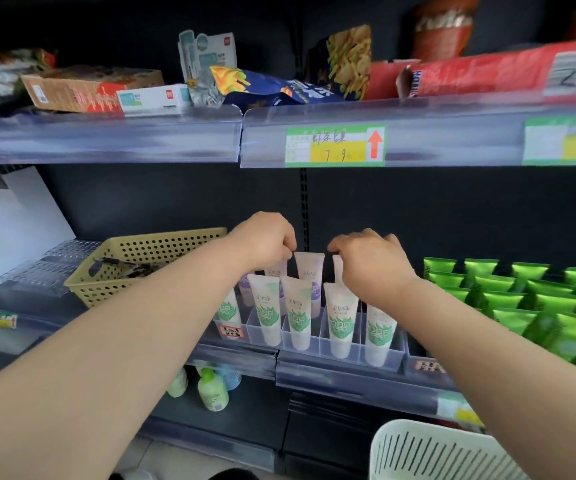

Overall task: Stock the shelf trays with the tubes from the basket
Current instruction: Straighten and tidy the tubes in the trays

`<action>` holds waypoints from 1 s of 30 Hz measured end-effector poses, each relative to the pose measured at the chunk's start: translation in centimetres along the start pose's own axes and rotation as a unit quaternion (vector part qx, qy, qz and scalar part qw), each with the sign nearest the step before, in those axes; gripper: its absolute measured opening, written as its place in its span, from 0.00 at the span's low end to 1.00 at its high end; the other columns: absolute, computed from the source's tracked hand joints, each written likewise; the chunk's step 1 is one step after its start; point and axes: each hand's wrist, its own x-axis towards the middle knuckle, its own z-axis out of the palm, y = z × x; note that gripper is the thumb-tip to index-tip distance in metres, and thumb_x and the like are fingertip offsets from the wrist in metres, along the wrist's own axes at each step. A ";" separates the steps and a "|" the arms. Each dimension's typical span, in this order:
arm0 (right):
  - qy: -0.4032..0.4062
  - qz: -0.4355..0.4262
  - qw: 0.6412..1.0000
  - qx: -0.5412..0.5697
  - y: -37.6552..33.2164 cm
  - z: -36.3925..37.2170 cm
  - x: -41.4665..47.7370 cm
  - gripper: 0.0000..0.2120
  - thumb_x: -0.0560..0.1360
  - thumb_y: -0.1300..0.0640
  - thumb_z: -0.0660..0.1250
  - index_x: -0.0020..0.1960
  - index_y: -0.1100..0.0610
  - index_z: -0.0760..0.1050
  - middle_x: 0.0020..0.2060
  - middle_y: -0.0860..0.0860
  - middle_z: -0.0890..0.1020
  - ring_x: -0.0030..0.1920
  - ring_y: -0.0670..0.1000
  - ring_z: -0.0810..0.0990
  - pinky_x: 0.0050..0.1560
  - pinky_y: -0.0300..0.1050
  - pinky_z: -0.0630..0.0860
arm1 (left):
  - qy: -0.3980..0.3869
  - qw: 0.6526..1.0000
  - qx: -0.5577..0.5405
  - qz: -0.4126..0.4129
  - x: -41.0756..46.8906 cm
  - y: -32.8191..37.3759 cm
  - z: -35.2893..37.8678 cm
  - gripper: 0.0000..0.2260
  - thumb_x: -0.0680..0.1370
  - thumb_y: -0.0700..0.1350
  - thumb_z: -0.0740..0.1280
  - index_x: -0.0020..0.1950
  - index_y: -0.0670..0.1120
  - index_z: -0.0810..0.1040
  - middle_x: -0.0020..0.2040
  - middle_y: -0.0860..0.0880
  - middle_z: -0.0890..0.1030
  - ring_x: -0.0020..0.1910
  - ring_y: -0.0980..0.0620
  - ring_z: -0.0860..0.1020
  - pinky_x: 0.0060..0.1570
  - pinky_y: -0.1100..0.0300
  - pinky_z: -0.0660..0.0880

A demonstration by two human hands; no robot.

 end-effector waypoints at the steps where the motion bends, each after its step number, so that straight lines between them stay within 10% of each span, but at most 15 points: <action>1: -0.002 0.011 1.000 -0.002 0.9 -0.2 -0.2 0.24 0.72 0.66 0.58 0.65 0.49 0.71 0.57 0.49 0.78 0.59 0.54 0.71 0.48 0.48 0.60 | -0.004 1.000 -0.013 0.010 0.3 1.0 0.1 0.08 0.77 0.42 0.69 0.55 0.47 0.83 0.53 0.51 0.82 0.52 0.51 0.79 0.56 0.52 0.77; 10: -0.074 0.051 0.994 -0.060 6.9 -0.9 -0.3 0.10 0.76 0.51 0.65 0.56 0.46 0.77 0.52 0.49 0.81 0.57 0.54 0.75 0.58 0.51 0.64 | -0.011 0.998 0.011 0.058 4.5 7.6 2.4 0.14 0.74 0.45 0.73 0.59 0.48 0.81 0.56 0.50 0.80 0.54 0.49 0.78 0.53 0.54 0.76; 17: -0.084 0.046 0.991 -0.090 7.3 0.8 0.6 0.08 0.74 0.58 0.66 0.51 0.48 0.77 0.45 0.49 0.81 0.49 0.53 0.79 0.60 0.51 0.63 | -0.037 0.995 0.086 0.039 6.4 8.4 4.2 0.05 0.73 0.39 0.71 0.47 0.45 0.82 0.47 0.45 0.80 0.45 0.45 0.79 0.38 0.58 0.73; 30: -0.100 0.059 0.992 -0.047 7.9 1.1 1.6 0.10 0.77 0.55 0.62 0.57 0.48 0.76 0.49 0.50 0.81 0.52 0.54 0.78 0.63 0.53 0.62 | -0.018 0.998 0.067 0.014 7.8 8.4 4.7 0.06 0.74 0.40 0.70 0.51 0.45 0.81 0.49 0.46 0.79 0.46 0.45 0.80 0.39 0.57 0.76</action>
